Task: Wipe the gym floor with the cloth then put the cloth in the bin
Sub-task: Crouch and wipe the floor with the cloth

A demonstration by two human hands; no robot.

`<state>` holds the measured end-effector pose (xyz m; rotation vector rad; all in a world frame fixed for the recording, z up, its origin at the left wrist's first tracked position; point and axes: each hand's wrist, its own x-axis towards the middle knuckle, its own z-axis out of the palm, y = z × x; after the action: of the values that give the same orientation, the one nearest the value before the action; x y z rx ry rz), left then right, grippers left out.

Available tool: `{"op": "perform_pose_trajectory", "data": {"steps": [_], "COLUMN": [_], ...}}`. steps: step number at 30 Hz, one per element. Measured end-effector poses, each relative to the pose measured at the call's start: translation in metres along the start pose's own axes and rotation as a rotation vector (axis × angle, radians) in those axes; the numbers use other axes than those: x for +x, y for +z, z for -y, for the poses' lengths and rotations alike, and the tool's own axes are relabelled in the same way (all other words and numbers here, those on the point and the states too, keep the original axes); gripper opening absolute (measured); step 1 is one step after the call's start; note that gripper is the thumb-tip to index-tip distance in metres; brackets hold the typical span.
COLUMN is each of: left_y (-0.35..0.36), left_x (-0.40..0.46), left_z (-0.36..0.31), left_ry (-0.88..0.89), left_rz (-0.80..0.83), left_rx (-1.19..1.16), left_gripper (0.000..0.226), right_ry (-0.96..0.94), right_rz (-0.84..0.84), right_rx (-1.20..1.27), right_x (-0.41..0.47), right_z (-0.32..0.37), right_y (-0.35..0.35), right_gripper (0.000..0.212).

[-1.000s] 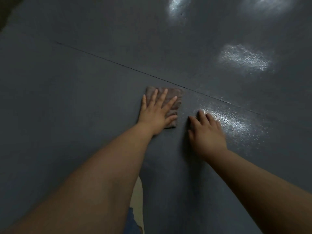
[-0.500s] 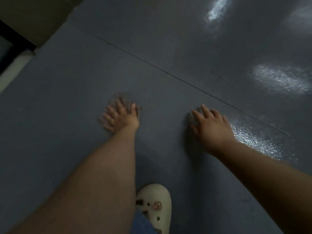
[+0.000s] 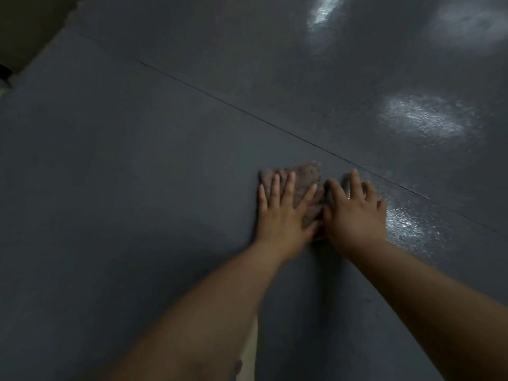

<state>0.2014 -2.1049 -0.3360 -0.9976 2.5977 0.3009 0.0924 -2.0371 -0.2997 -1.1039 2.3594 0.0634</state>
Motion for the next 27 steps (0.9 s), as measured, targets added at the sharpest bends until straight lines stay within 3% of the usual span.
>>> {"op": "perform_pose_trajectory", "data": {"steps": [2,3,4,8,10,12,17,22,25,27], "left_y": [-0.012,-0.018,-0.023,-0.031,-0.034,-0.036,-0.022,-0.004,0.002,-0.003], "left_x": [0.022,0.033,0.043,0.070,0.080,0.085,0.078,0.030,0.003,0.000], "left_z": [0.034,0.049,0.061,0.063,0.041,0.013,-0.083,-0.167,-0.171,-0.156], "left_ry": [0.193,0.210,0.146,-0.445,-0.583,-0.584,-0.218,0.204,0.434,0.468], "left_rz": [0.027,0.048,0.054,-0.076,-0.111,-0.124,-0.110,-0.024,0.125,0.110], "left_rx": [0.135,0.162,0.147,-0.171,-0.243,-0.249,-0.117,-0.049,0.016,-0.174], "left_gripper": [0.073,0.073,0.074,0.069,0.066,0.065,0.067,0.066,0.071,0.069], "right_ry": [0.022,0.030,0.037,0.048,0.073,0.114,0.200,0.294,0.295,0.230], "right_rz": [-0.015,-0.020,-0.024,-0.076,-0.104,-0.138,-0.222,-0.409,-0.573,-0.589], "right_rx": [0.013,0.026,0.041,0.048,0.065,0.099,0.127,0.263,0.386,0.426], "right_x": [-0.004,-0.007,-0.010,-0.024,-0.028,-0.032,-0.038,-0.046,-0.051,-0.052], "right_z": [-0.010,-0.015,-0.021,-0.049,-0.068,-0.085,-0.118,-0.142,-0.146,-0.141], "right_y": [0.001,0.002,0.002,0.006,0.010,0.012,0.016,0.019,0.021,0.023], "right_gripper": [0.054,0.054,0.054,0.054,0.053,0.053,0.049,0.058,0.050,0.045]}}
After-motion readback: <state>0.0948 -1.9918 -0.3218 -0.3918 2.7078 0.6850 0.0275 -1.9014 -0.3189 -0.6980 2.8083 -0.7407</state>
